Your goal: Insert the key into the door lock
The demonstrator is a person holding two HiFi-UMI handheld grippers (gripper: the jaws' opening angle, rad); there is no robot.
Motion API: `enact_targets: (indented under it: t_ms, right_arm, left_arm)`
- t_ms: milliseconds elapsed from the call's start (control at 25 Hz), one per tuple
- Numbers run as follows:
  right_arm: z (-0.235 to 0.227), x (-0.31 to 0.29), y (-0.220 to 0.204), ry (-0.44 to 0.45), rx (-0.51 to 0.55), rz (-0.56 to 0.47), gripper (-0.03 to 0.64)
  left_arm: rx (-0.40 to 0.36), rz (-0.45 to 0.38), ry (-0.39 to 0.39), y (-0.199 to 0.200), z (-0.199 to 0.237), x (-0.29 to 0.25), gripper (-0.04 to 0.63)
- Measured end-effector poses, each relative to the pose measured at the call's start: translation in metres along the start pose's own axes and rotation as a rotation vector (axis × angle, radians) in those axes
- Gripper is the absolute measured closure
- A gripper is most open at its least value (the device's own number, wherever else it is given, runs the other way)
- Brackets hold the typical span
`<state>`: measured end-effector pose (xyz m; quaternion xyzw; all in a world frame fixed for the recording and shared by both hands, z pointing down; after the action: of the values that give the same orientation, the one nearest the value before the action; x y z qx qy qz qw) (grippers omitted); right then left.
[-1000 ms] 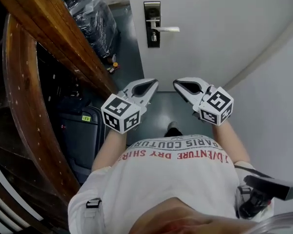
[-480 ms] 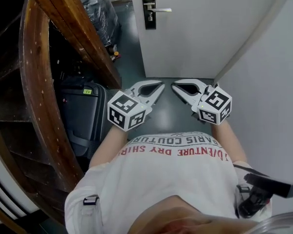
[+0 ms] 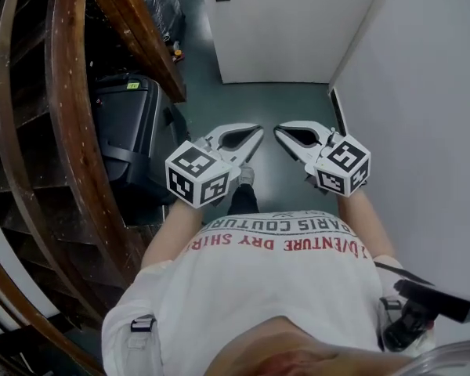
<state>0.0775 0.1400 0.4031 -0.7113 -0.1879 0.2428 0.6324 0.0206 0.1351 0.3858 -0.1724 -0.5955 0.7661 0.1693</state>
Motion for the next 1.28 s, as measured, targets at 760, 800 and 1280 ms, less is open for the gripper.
enact_targets:
  t_ms: [760, 800, 1280]
  right_arm:
    - [0.144, 0.046, 0.024, 0.009, 0.044, -0.022, 0.616]
    - [0.146, 0.046, 0.025, 0.007, 0.046, -0.023, 0.615]
    - [0.159, 0.049, 0.042, 0.005, 0.054, -0.043, 0.617]
  left_arm:
    - [-0.072, 0.006, 0.025, -0.004, -0.119, 0.106, 0.594]
    - [-0.071, 0.002, 0.027, -0.002, -0.119, 0.108, 0.594]
    - [-0.064, -0.023, 0.032, 0.010, -0.124, 0.119, 0.594]
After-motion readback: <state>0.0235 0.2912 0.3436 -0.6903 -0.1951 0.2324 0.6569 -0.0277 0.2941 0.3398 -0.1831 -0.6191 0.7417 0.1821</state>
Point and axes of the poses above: the fingertips, and each gripper's own axes: x backward along the fingers, z to its left, y out of its top, the point moved 2 cm from there along x, backward along the fingers, and after that the axes turned 9 degrees about -z, right-handed, at the moved point
